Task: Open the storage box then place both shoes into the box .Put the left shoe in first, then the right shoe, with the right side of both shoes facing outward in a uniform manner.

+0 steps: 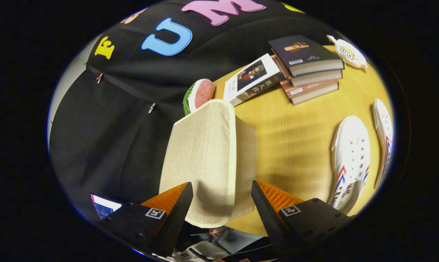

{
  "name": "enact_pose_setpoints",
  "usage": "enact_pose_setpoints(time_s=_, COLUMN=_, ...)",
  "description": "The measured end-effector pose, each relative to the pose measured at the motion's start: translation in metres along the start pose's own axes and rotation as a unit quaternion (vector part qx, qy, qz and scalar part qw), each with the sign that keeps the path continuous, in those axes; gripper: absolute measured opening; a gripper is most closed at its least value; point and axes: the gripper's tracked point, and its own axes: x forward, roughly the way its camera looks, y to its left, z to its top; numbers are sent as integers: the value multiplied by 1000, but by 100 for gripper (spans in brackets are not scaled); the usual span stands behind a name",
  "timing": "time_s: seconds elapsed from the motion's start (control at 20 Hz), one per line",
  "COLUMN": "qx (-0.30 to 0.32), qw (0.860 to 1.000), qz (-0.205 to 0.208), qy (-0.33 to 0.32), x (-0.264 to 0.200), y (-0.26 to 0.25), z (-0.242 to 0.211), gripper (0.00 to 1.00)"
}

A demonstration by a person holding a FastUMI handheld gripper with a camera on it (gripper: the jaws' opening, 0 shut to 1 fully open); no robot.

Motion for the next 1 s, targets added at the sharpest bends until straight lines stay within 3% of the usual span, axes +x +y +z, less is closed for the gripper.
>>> enact_pose_setpoints(time_s=0.15, qx=14, qw=997, qz=45, qy=56, x=12, y=17, z=-25, gripper=98)
enact_pose_setpoints(time_s=0.3, qx=-2, qw=995, qz=45, qy=92, x=21, y=14, z=-44, gripper=95)
enact_pose_setpoints(time_s=0.35, qx=9, qw=994, qz=42, qy=98, x=22, y=14, z=-44, gripper=88)
enact_pose_setpoints(time_s=0.6, qx=58, qw=988, qz=50, qy=137, x=19, y=13, z=-45, gripper=74)
enact_pose_setpoints(time_s=0.7, qx=82, qw=985, qz=57, qy=143, x=15, y=14, z=-44, gripper=62)
enact_pose_setpoints(time_s=0.85, qx=116, qw=979, qz=75, qy=148, x=15, y=20, z=-44, gripper=22)
enact_pose_setpoints(time_s=1.0, qx=149, qw=973, qz=90, qy=151, x=21, y=26, z=-47, gripper=14)
